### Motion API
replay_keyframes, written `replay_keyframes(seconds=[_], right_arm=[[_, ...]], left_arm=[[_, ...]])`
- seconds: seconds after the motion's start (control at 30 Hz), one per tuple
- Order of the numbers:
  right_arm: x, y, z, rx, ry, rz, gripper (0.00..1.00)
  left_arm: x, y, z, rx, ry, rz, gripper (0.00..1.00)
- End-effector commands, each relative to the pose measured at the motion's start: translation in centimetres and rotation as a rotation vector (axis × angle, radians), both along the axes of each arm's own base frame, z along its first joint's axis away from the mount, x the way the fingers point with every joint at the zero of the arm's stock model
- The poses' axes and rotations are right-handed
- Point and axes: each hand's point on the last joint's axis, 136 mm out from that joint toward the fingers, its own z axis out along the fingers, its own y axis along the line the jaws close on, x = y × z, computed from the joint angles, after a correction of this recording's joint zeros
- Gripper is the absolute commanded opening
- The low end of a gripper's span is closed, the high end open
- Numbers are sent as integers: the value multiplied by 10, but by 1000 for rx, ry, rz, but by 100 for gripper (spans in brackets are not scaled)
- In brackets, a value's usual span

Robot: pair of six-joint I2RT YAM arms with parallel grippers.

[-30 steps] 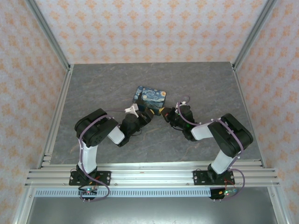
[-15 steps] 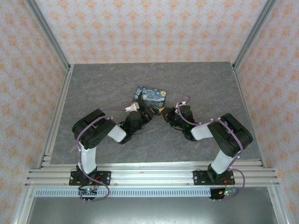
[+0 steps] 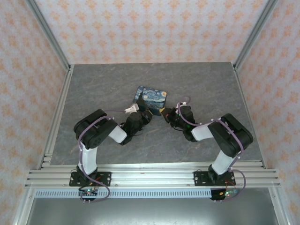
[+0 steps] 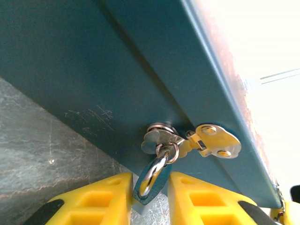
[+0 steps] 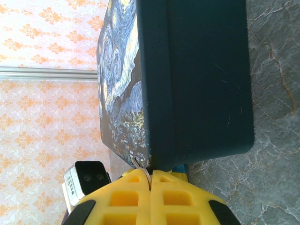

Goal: Unlock the padlock with the key

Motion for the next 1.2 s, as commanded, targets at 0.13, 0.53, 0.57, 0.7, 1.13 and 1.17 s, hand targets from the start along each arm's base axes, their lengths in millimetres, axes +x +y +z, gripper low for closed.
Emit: replay_keyframes(seconds=[0.13, 0.53, 0.57, 0.7, 1.13, 1.17], right_arm=[[-6, -2, -23, -30, 69, 2, 0], [-6, 0, -24, -24, 71, 10, 0], [-6, 0, -24, -23, 71, 12, 0], [-6, 1, -23, -21, 71, 12, 0], [-21, -4, -16, -15, 52, 40, 0], [-25, -6, -17, -19, 53, 46, 0]], left_arm=[[1, 7, -25, 76, 42, 25, 20], [2, 7, -31, 110, 61, 23, 28], [2, 6, -31, 110, 63, 23, 27], [3, 8, -34, 111, 71, 35, 22], [0, -5, -14, 31, 93, -21, 0], [-1, -9, -9, 12, 94, -40, 0]])
